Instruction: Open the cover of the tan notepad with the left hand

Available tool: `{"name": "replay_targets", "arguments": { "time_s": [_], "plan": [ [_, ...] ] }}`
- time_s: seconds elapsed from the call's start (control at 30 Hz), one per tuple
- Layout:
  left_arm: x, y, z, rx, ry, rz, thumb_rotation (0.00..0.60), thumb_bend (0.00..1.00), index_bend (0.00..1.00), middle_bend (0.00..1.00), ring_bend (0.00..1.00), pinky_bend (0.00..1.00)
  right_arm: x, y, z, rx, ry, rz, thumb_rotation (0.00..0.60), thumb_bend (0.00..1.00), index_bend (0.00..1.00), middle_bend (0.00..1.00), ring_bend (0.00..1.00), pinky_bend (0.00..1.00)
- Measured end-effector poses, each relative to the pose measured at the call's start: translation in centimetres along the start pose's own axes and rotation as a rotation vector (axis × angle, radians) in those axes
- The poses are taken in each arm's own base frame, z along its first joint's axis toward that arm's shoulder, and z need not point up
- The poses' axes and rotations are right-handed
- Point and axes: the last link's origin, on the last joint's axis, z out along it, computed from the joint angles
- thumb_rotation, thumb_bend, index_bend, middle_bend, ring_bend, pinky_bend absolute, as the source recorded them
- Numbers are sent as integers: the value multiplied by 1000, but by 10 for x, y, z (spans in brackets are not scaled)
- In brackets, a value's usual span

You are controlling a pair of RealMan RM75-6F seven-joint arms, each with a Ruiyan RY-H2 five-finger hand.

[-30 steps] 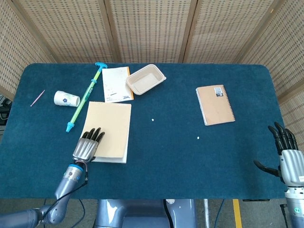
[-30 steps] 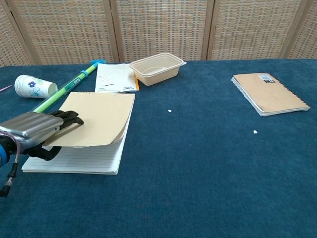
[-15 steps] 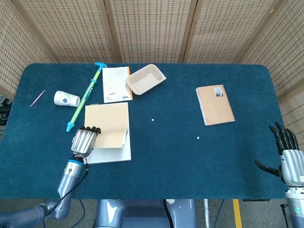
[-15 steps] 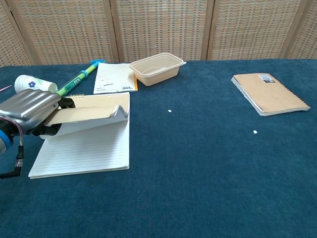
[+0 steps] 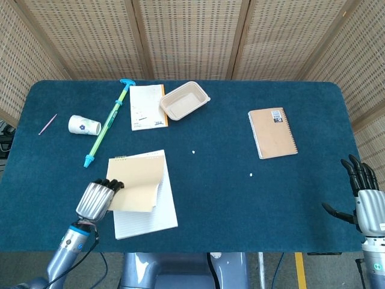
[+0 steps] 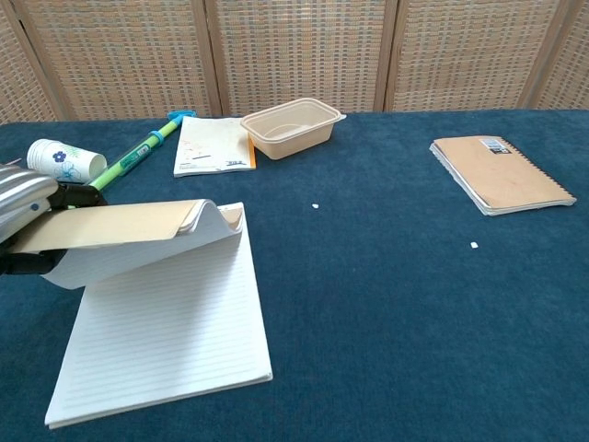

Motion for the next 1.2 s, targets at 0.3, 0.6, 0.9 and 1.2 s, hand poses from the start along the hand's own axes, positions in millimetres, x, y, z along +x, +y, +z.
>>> {"name": "replay_targets", "arguments": {
  "time_s": [0.3, 0.6, 0.9, 1.2],
  "plan": [
    [7, 0, -49, -80, -3, 3, 600, 802, 830, 511, 527, 661, 0, -1, 0, 2, 2, -2, 600, 148, 31, 0, 0, 0],
    [10, 3, -59, -114, 12, -11, 600, 801, 831, 512, 527, 661, 0, -1, -1, 3, 4, -3, 600, 149, 31, 0, 0, 0],
    [15, 12, -56, -134, 32, -14, 600, 801, 830, 512, 527, 660, 1, 0, -1, 2, 6, 1, 600, 149, 31, 0, 0, 0],
    [22, 0, -22, -49, 80, -1, 600, 799, 830, 512, 527, 660, 0, -1, -1, 6, 3, -2, 600, 149, 31, 0, 0, 0]
  ]
}}
